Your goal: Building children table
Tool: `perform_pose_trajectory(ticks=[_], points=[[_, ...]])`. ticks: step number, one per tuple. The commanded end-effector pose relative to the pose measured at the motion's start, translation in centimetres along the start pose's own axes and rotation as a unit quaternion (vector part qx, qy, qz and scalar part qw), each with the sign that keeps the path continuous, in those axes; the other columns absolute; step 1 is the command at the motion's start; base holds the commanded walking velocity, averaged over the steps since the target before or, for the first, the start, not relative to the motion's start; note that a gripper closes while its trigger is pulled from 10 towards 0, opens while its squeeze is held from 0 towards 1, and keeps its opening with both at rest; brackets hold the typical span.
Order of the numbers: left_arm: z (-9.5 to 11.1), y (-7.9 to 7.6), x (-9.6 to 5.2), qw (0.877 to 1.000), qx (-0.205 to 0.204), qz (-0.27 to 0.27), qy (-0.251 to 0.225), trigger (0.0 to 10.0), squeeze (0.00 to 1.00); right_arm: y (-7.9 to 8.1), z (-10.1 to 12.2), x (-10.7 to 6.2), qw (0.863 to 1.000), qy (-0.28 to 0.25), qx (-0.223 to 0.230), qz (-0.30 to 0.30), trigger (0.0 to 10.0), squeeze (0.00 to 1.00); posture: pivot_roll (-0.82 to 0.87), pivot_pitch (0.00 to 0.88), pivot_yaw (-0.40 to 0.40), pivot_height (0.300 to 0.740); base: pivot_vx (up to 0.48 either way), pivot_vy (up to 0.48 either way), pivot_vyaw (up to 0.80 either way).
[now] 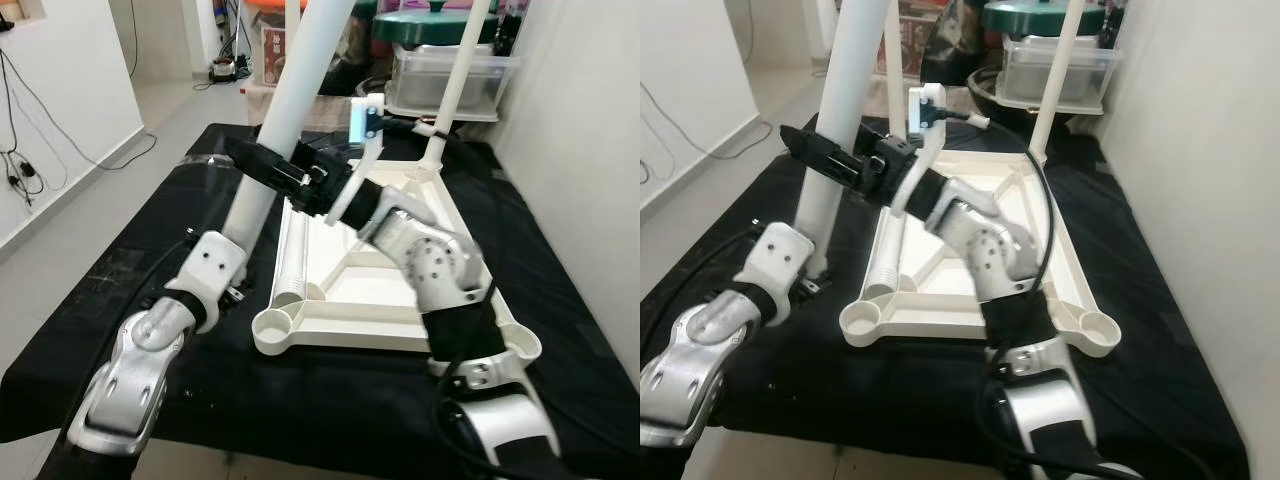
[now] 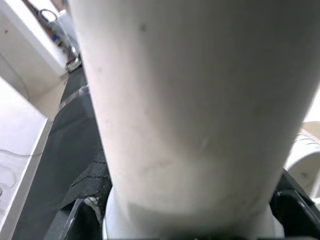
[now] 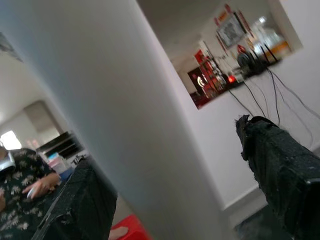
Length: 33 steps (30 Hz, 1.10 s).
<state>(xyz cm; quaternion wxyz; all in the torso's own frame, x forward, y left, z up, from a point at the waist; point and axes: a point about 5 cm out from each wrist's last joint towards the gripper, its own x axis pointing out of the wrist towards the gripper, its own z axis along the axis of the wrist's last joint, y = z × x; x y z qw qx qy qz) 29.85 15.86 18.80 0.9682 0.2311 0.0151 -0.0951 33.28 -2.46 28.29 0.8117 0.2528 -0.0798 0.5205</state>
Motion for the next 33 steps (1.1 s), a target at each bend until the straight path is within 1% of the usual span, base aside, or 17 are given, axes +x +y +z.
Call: perform_pose_trajectory(ticks=[1, 2, 3, 4, 6, 7, 9, 13, 16, 21, 23, 25, 28, 30, 31, 32, 33], points=[[-0.2, -0.8, 0.7, 1.000, 0.007, 0.013, 0.016, 10.0, 0.00, -0.2, -0.5, -0.1, 0.999, -0.005, 0.008, -0.037, 10.0, 0.00, 0.08, 0.000, -0.079, 0.740, 0.000, 0.000, 0.00], [-0.2, -0.8, 0.7, 1.000, 0.007, 0.013, 0.016, 10.0, 0.00, -0.2, -0.5, -0.1, 0.999, -0.005, 0.008, -0.037, 10.0, 0.00, 0.08, 0.000, -0.079, 0.740, 0.000, 0.000, 0.00], [0.1, -1.7, 1.1, 1.000, 0.008, 0.007, 0.015, 10.0, 0.00, 0.0, -1.1, 0.0, 0.998, -0.010, 0.020, -0.050, 10.0, 0.00, 0.08, 0.000, -0.075, 0.740, 0.000, 0.000, 0.00], [0.1, -1.7, 1.1, 1.000, 0.008, 0.007, 0.015, 10.0, 0.00, 0.0, -1.1, 0.0, 0.998, -0.010, 0.020, -0.050, 10.0, 0.00, 0.08, 0.000, -0.075, 0.740, 0.000, 0.000, 0.00], [1.0, -3.6, 1.7, 1.000, 0.005, -0.016, 0.003, 10.0, 0.00, 0.3, -1.9, 0.4, 0.997, -0.019, 0.039, -0.071, 10.0, 0.00, 0.08, 0.000, -0.075, 0.740, 0.000, 0.000, 0.00], [1.0, -3.6, 1.7, 1.000, 0.005, -0.016, 0.003, 10.0, 0.00, 0.3, -1.9, 0.4, 0.997, -0.019, 0.039, -0.071, 10.0, 0.00, 0.08, 0.000, -0.075, 0.740, 0.000, 0.000, 0.00], [1.7, -5.0, 2.1, 0.999, 0.010, -0.037, -0.004, 10.0, 0.00, 0.4, -2.5, 0.7, 0.995, -0.025, 0.050, -0.087, 10.0, 0.00, 0.08, 0.000, -0.075, 0.740, 0.000, 0.000, 0.00], [1.9, -5.8, 2.5, 0.999, 0.021, -0.043, -0.006, 10.0, 0.00, 0.3, -2.9, 0.8, 0.992, -0.025, 0.053, -0.109, 10.0, 0.00, 0.09, 0.000, -0.078, 0.740, 0.000, 0.000, 0.00], [2.2, -6.9, 2.7, 0.998, 0.030, -0.045, -0.010, 10.0, 0.00, -0.1, -3.4, 0.7, 0.986, -0.025, 0.039, -0.157, 10.0, 0.00, 0.09, 0.000, -0.079, 0.740, 0.000, 0.000, 0.00], [2.4, -7.2, 2.8, 0.999, 0.030, -0.044, -0.009, 10.0, 0.00, -0.9, -3.8, 0.3, 0.979, -0.021, 0.038, -0.198, 10.0, 0.00, 0.09, 0.000, -0.083, 0.740, 0.000, 0.000, 0.00], [2.4, -7.2, 2.8, 0.999, 0.030, -0.044, -0.009, 10.0, 0.00, -0.9, -3.8, 0.3, 0.979, -0.021, 0.038, -0.198, 10.0, 0.00, 0.09, 0.000, -0.083, 0.740, 0.000, 0.000, 0.00], [2.6, -7.3, 2.9, 0.999, 0.037, -0.037, -0.007, 10.0, 0.00, -1.7, -4.4, -0.2, 0.971, -0.014, 0.042, -0.234, 9.8, 0.00, 0.09, 0.000, -0.086, 0.740, 0.000, 0.000, 0.00], [2.6, -7.3, 2.9, 0.999, 0.037, -0.037, -0.007, 10.0, 0.00, -1.7, -4.4, -0.2, 0.971, -0.014, 0.042, -0.234, 9.8, 0.00, 0.09, 0.000, -0.086, 0.740, 0.000, 0.000, 0.00], [2.7, -7.4, 3.1, 0.998, 0.046, -0.032, -0.009, 10.0, 0.00, -1.9, -4.9, -0.4, 0.968, -0.009, 0.054, -0.247, 3.1, 0.00, 0.09, 0.000, -0.084, 0.740, 0.000, 0.000, 0.00], [2.7, -7.4, 3.1, 0.998, 0.049, -0.031, -0.010, 10.0, 0.00, -1.8, -5.1, -0.4, 0.967, -0.008, 0.061, -0.248, 3.1, 0.00, 0.09, 0.000, -0.084, 0.740, 0.000, 0.000, 0.00], [2.8, -7.4, 3.2, 0.998, 0.055, -0.028, -0.011, 10.0, 0.00, -1.7, -5.2, -0.3, 0.966, -0.008, 0.069, -0.249, 0.0, 0.00, 0.09, 0.000, -0.083, 0.740, 0.000, 0.000, 0.00], [2.8, -7.4, 3.3, 0.998, 0.058, -0.027, -0.013, 10.0, 0.00, -1.6, -5.4, -0.3, 0.965, -0.008, 0.080, -0.248, 0.0, 0.00, 0.09, 0.000, -0.083, 0.740, 0.000, 0.000, 0.00]])
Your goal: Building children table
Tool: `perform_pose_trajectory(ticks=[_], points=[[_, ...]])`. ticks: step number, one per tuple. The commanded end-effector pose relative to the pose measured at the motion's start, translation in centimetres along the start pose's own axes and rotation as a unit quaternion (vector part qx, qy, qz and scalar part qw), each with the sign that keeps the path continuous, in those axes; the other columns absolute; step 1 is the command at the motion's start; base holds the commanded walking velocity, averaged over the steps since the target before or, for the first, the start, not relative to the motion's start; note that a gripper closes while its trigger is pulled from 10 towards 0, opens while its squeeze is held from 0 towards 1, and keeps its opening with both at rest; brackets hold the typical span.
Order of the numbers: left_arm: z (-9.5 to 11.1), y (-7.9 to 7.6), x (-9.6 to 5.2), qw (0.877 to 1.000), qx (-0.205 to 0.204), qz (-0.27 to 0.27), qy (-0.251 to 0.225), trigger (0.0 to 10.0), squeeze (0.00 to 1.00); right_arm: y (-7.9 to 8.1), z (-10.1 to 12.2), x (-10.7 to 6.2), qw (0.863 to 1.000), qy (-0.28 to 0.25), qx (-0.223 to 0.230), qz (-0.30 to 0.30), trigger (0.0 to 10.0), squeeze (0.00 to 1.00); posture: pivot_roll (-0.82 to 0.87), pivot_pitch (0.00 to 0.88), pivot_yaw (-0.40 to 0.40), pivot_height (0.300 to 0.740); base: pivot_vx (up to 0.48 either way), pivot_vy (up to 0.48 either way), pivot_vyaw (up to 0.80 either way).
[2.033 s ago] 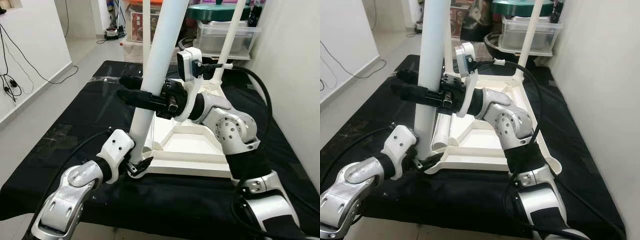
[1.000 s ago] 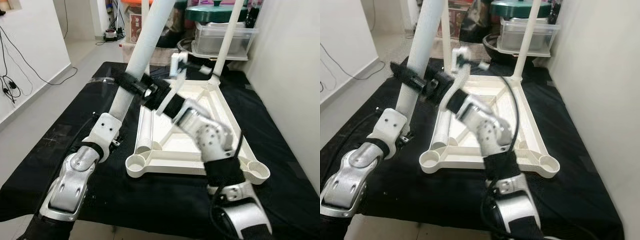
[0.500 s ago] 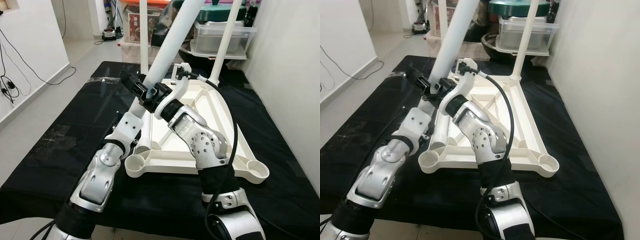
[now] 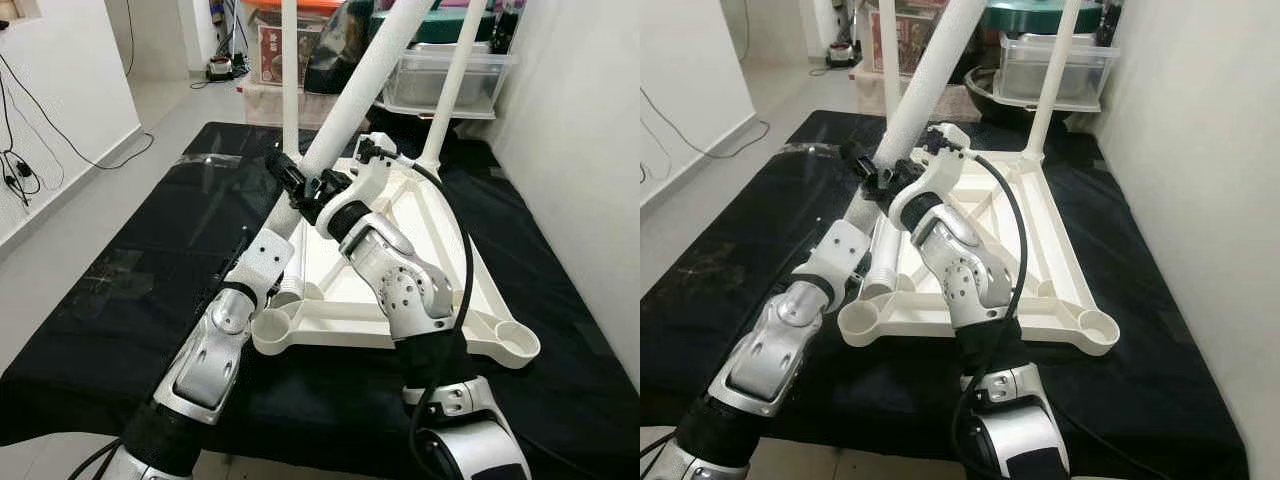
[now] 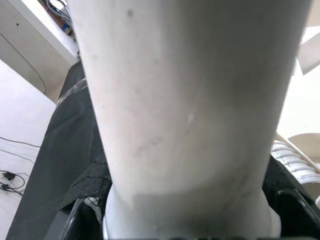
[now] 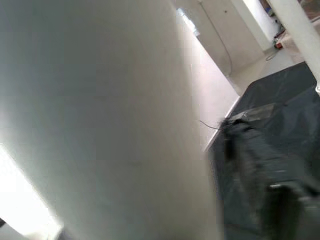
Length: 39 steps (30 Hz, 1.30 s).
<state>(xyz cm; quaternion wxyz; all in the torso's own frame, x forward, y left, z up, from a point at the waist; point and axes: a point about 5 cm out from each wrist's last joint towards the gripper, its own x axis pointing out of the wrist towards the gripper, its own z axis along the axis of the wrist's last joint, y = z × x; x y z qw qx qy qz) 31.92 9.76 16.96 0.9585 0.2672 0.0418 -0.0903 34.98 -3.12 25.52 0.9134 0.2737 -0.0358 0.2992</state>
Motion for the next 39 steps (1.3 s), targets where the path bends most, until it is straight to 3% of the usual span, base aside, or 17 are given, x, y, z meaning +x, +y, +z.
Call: perform_pose_trajectory(ticks=[1, 13, 14, 15, 16, 19, 26, 34, 35, 39], points=[[1.9, -1.5, -0.1, 0.998, 0.025, -0.023, -0.044, 10.0, 0.00, 1.2, -3.6, -0.2, 0.996, 0.035, 0.077, -0.005, 0.0, 0.00, 0.09, 0.000, -0.083, 0.740, 0.000, 0.000, 0.00], [2.2, -1.1, 0.3, 0.997, 0.052, -0.001, -0.058, 10.0, 0.00, 1.4, -4.0, -0.4, 0.995, 0.039, 0.095, -0.006, 0.0, 0.00, 0.08, 0.000, -0.083, 0.740, 0.000, 0.000, 0.00], [2.1, -1.0, 0.2, 0.997, 0.054, -0.001, -0.061, 10.0, 0.11, 1.4, -3.9, -0.4, 0.995, 0.038, 0.095, -0.005, 0.0, 0.00, 0.08, 0.000, -0.083, 0.740, 0.000, 0.000, 0.00], [2.1, -1.0, 0.2, 0.997, 0.054, -0.001, -0.061, 10.0, 0.11, 1.4, -3.9, -0.4, 0.995, 0.038, 0.095, -0.005, 0.0, 0.00, 0.08, 0.000, -0.083, 0.740, 0.000, 0.000, 0.00], [2.1, -0.9, 0.2, 0.996, 0.055, 0.000, -0.066, 10.0, 1.00, 1.3, -3.9, -0.4, 0.995, 0.037, 0.093, -0.005, 0.0, 0.00, 0.08, 0.000, -0.083, 0.740, 0.000, 0.000, 0.00], [1.9, -0.8, -0.1, 0.996, 0.047, -0.011, -0.075, 10.0, 1.00, 1.3, -3.8, -0.4, 0.995, 0.035, 0.089, -0.006, 0.0, 0.00, 0.08, 0.000, -0.084, 0.740, 0.000, 0.000, 0.00], [0.9, 2.4, -2.2, 0.996, 0.006, 0.038, -0.083, 10.0, 1.00, -0.5, -2.1, -0.2, 0.999, 0.011, 0.044, -0.020, 0.0, 0.00, 0.09, 0.000, -0.088, 0.740, 0.000, 0.000, 0.00], [0.1, 1.7, -3.8, 0.997, 0.011, 0.000, -0.082, 10.0, 1.00, -2.7, 0.1, 0.3, 0.998, -0.023, -0.006, -0.052, 0.0, 0.00, 0.10, 0.000, -0.098, 0.740, 0.000, 0.000, 0.00], [0.1, 1.5, -4.0, 0.997, 0.010, -0.003, -0.081, 10.0, 0.00, -2.9, 0.3, 0.3, 0.998, -0.025, -0.006, -0.056, 0.0, 0.00, 0.11, 0.000, -0.100, 0.740, 0.000, 0.000, 0.00], [-0.6, 1.0, -4.5, 0.998, 0.012, -0.001, -0.069, 10.0, 0.00, -4.5, 2.3, 0.5, 0.994, -0.054, -0.047, -0.078, 0.0, 0.00, 0.11, 0.000, -0.101, 0.740, 0.000, 0.000, 0.00]])
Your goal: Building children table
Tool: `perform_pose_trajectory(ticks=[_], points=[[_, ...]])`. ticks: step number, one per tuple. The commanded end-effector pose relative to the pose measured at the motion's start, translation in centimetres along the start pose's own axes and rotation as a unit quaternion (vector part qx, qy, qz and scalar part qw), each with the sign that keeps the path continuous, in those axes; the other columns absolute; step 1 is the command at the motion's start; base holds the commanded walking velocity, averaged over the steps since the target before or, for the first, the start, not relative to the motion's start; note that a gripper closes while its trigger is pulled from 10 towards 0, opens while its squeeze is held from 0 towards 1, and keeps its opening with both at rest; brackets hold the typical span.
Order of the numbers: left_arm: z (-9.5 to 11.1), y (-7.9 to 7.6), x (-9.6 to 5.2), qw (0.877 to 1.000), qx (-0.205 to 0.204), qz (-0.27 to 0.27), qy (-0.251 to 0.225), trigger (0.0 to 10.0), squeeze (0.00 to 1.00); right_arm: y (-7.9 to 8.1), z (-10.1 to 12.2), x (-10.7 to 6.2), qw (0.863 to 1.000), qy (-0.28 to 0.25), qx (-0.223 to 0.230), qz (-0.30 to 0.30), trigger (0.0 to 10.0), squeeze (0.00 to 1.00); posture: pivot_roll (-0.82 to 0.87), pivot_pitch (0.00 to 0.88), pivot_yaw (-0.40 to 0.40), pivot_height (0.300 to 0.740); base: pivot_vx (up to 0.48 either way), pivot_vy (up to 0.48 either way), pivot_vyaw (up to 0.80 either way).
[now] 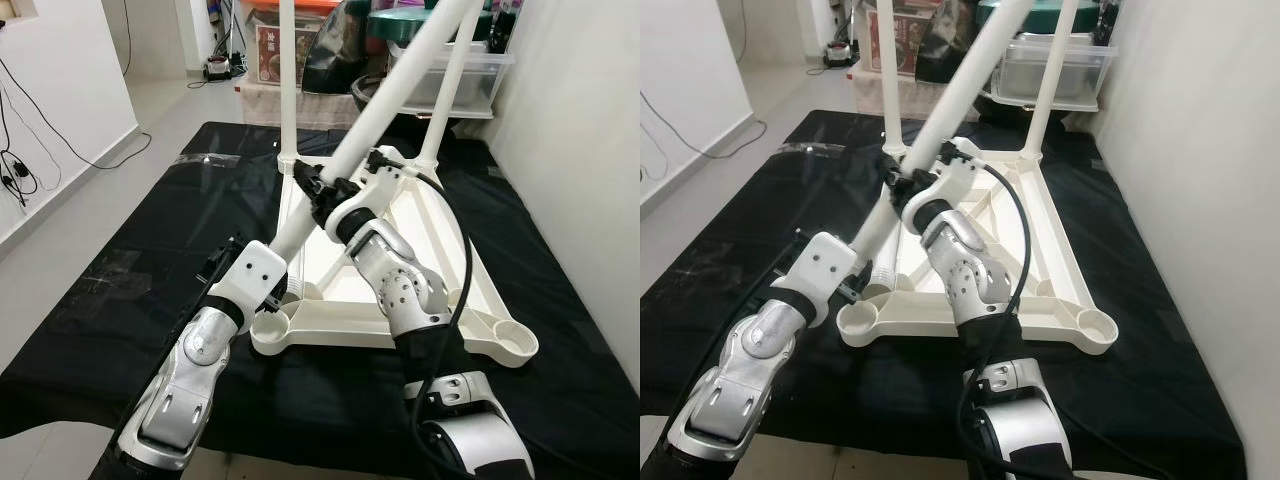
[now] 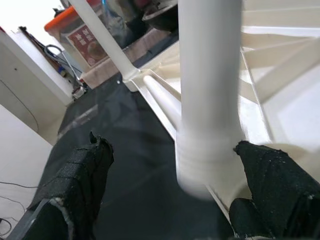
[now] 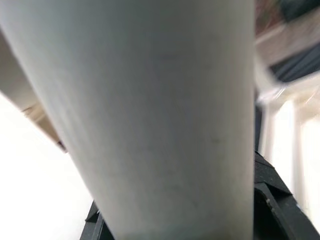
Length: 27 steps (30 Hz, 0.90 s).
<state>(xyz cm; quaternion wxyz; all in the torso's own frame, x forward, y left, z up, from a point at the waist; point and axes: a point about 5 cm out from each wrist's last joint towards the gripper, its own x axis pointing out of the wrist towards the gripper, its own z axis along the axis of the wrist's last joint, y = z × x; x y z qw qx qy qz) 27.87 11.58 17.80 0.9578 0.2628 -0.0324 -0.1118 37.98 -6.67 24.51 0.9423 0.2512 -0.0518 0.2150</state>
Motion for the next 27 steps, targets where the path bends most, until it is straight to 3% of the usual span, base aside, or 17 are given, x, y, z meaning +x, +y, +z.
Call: perform_pose_trajectory(ticks=[1, 9, 12, 14, 15, 16, 18, 19, 20, 21, 22, 23, 24, 27], points=[[-0.3, -0.2, -0.4, 1.000, 0.002, 0.003, 0.010, 10.0, 0.00, -0.5, 1.6, 0.3, 0.999, -0.036, -0.027, -0.006, 0.0, 0.00, 0.11, 0.000, -0.102, 0.740, 0.000, 0.000, 0.00], [-0.3, 0.1, -1.3, 1.000, -0.017, 0.003, 0.004, 10.0, 0.00, -2.9, 3.7, 0.2, 0.990, -0.067, -0.119, -0.039, 0.0, 0.00, 0.11, 0.000, -0.104, 0.740, 0.000, 0.000, 0.00], [-0.6, 0.0, -1.8, 1.000, -0.019, 0.004, 0.008, 10.0, 0.00, -4.4, 5.4, -0.1, 0.977, -0.086, -0.188, -0.052, 0.0, 0.00, 0.11, 0.000, -0.104, 0.740, 0.000, 0.000, 0.00], [-0.6, 0.0, -1.8, 1.000, -0.019, 0.004, 0.008, 10.0, 0.00, -4.4, 5.4, -0.1, 0.977, -0.086, -0.188, -0.052, 0.0, 0.00, 0.11, 0.000, -0.104, 0.740, 0.000, 0.000, 0.00], [-0.8, 0.0, -1.9, 1.000, -0.019, 0.005, 0.011, 10.0, 0.00, -5.0, 6.2, -0.2, 0.968, -0.088, -0.229, -0.053, 0.0, 0.00, 0.11, 0.000, -0.105, 0.740, 0.000, 0.000, 0.00], [-0.8, 0.0, -1.9, 1.000, -0.019, 0.005, 0.011, 10.0, 0.00, -5.0, 6.2, -0.2, 0.968, -0.088, -0.229, -0.053, 0.0, 0.00, 0.11, 0.000, -0.105, 0.740, 0.000, 0.000, 0.00], [-1.3, 0.0, -2.4, 1.000, -0.017, 0.013, 0.019, 10.0, 0.00, -7.0, 8.1, -0.9, 0.936, -0.083, -0.336, -0.067, 0.0, 0.00, 0.11, 0.000, -0.108, 0.740, 0.000, 0.000, 0.00], [-1.4, 0.1, -2.5, 1.000, -0.017, 0.015, 0.022, 10.0, 0.00, -7.6, 8.7, -1.1, 0.925, -0.080, -0.363, -0.072, 0.0, 0.00, 0.11, 0.000, -0.108, 0.740, 0.000, 0.000, 0.00], [-1.4, 0.1, -2.5, 1.000, -0.017, 0.015, 0.022, 10.0, 0.00, -7.6, 8.7, -1.1, 0.925, -0.080, -0.363, -0.072, 0.0, 0.00, 0.11, 0.000, -0.108, 0.740, 0.000, 0.000, 0.00], [-1.6, 0.1, -2.6, 0.999, -0.015, 0.019, 0.026, 10.0, 0.00, -8.4, 9.4, -1.4, 0.910, -0.072, -0.399, -0.084, 0.0, 0.00, 0.10, 0.000, -0.111, 0.740, 0.000, 0.000, 0.00], [-1.6, 0.1, -2.6, 0.999, -0.015, 0.019, 0.026, 10.0, 0.00, -8.4, 9.4, -1.4, 0.910, -0.072, -0.399, -0.084, 0.0, 0.00, 0.10, 0.000, -0.111, 0.740, 0.000, 0.000, 0.00], [-1.9, 0.2, -2.7, 0.999, -0.012, 0.024, 0.031, 10.0, 0.00, -9.8, 10.5, -2.1, 0.883, -0.055, -0.454, -0.110, 0.0, 0.00, 0.10, 0.000, -0.111, 0.740, 0.000, 0.000, 0.00], [-1.9, 0.2, -2.7, 0.999, -0.012, 0.024, 0.031, 10.0, 0.00, -9.8, 10.5, -2.1, 0.883, -0.055, -0.454, -0.110, 0.0, 0.00, 0.10, 0.000, -0.111, 0.740, 0.000, 0.000, 0.00], [-2.1, 0.3, -2.7, 0.999, -0.011, 0.029, 0.035, 10.0, 0.00, -11.9, 10.8, -3.1, 0.848, -0.015, -0.512, -0.138, 0.0, 0.00, 0.10, 0.000, -0.110, 0.740, 0.000, 0.000, 0.00]])
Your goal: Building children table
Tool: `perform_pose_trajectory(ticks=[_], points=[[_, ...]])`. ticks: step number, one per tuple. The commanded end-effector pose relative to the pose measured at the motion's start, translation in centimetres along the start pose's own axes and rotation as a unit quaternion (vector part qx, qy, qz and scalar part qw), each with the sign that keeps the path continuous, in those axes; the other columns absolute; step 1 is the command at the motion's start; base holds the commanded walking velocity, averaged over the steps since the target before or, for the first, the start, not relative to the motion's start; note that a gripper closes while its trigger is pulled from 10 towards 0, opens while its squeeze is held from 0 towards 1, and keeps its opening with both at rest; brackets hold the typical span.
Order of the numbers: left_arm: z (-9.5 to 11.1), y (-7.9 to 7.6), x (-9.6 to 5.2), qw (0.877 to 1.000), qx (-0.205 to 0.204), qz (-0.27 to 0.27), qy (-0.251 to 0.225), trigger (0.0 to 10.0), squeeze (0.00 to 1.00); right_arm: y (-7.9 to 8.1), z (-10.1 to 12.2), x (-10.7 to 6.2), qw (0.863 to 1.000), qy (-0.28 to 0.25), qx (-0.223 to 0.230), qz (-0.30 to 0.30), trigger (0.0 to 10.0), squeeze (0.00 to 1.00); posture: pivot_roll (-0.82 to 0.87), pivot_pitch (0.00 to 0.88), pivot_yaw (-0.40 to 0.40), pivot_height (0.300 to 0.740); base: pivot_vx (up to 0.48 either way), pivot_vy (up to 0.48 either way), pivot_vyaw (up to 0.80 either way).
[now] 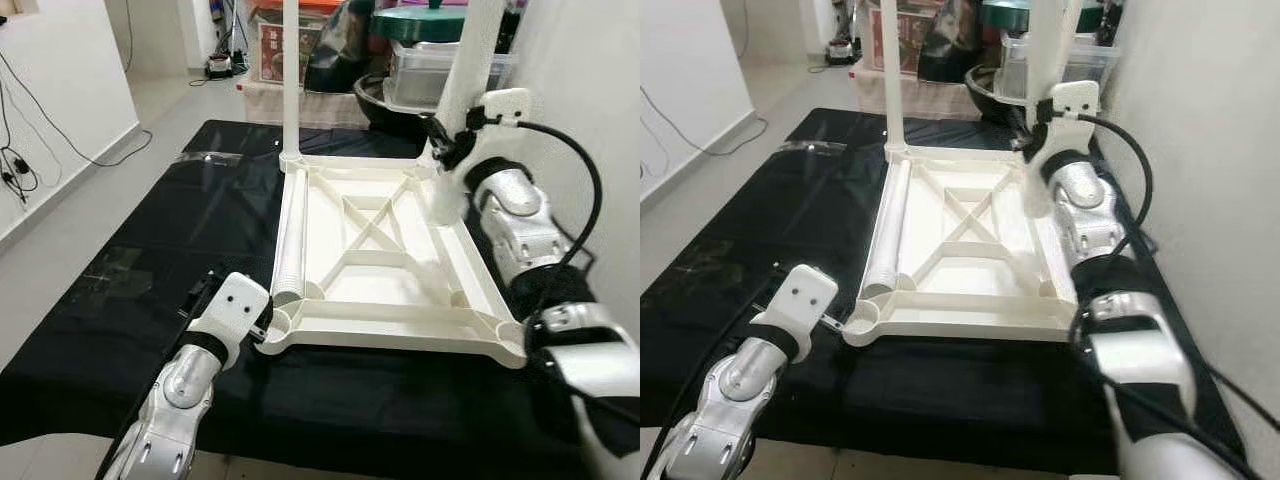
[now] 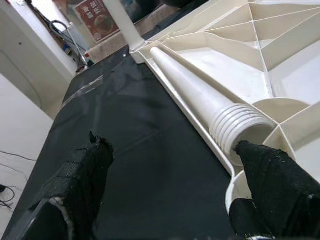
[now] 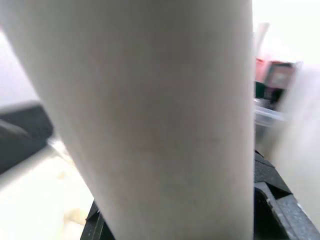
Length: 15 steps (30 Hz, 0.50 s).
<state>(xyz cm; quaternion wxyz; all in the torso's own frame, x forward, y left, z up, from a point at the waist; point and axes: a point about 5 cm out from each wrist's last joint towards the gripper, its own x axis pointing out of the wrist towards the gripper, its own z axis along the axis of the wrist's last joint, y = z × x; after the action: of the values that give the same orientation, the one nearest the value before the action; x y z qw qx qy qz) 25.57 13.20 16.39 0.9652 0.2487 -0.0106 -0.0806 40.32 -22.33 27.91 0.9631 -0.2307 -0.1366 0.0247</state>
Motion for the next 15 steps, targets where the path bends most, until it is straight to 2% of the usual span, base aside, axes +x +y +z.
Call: perform_pose_trajectory(ticks=[1, 5, 7, 10, 11, 15], points=[[-0.4, 0.1, -0.1, 1.000, 0.006, 0.004, 0.007, 10.0, 0.00, -0.1, -0.1, 0.0, 1.000, 0.003, -0.029, 0.002, 0.0, 0.00, 0.10, 0.000, -0.110, 0.740, 0.000, 0.000, 0.00], [-0.5, 0.1, -0.1, 1.000, 0.009, 0.004, 0.009, 10.0, 0.00, 0.0, -1.8, -0.5, 0.998, 0.035, -0.050, 0.013, 0.0, 0.00, 0.10, 0.000, -0.109, 0.740, 0.000, 0.000, 0.00], [-0.5, 0.4, 0.0, 1.000, 0.010, 0.009, 0.009, 10.0, 0.00, 1.5, -3.6, -1.1, 0.996, 0.061, -0.040, 0.043, 0.0, 0.00, 0.10, 0.000, -0.107, 0.740, 0.000, 0.000, 0.00], [-0.7, 1.0, 0.0, 1.000, 0.013, 0.019, 0.010, 10.0, 0.00, 4.0, -4.9, -1.7, 0.994, 0.070, -0.023, 0.082, 0.0, 0.00, 0.11, 0.000, -0.107, 0.740, 0.000, 0.000, 0.00], [-0.7, 1.0, 0.0, 1.000, 0.013, 0.019, 0.010, 10.0, 0.00, 4.0, -4.9, -1.7, 0.994, 0.070, -0.023, 0.082, 0.0, 0.00, 0.11, 0.000, -0.107, 0.740, 0.000, 0.000, 0.00], [-1.0, 1.6, -0.1, 0.999, 0.018, 0.029, 0.014, 10.0, 0.00, 6.2, -5.8, -2.3, 0.990, 0.075, -0.015, 0.117, 0.0, 0.00, 0.11, 0.000, -0.110, 0.740, 0.000, 0.000, 0.00]])
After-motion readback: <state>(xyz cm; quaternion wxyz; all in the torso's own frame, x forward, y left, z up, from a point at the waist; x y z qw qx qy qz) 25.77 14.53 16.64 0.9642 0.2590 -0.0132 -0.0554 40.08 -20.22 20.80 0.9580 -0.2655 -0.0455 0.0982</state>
